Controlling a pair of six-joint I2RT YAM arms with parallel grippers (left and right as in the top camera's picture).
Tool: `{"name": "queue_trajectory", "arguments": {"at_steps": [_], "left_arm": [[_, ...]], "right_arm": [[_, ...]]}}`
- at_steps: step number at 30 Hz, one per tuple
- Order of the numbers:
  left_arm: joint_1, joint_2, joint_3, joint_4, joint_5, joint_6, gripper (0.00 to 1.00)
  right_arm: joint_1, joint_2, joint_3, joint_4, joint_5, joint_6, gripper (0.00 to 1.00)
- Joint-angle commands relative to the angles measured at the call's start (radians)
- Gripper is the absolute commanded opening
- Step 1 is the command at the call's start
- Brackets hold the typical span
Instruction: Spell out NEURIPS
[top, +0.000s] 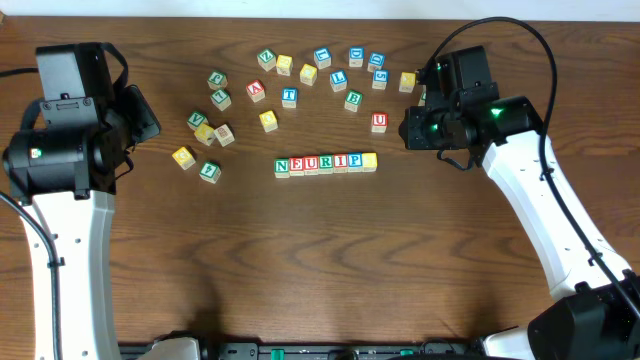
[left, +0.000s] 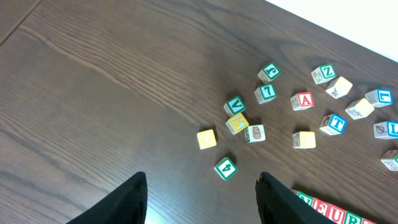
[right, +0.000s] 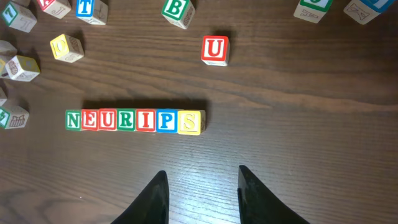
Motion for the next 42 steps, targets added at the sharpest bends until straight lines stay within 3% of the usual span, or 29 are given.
{"name": "queue_trajectory", "arguments": {"at_steps": [1,31,42], "left_arm": [[0.004,-0.009,0.011,0.002,-0.002,0.016,0.55],[0.004,-0.009,0.011,-0.005,-0.002,0.016,0.56],[0.004,-0.009,0.011,-0.008,-0.002,0.016,0.56]], "right_arm": [[-0.001,-0.019,0.017,0.003,0.011,-0.009,0.31],[-0.001,-0.019,0.017,0.007,0.01,0.002,0.41],[-0.001,-0.019,0.017,0.02,0.01,0.003,0.52]]}}
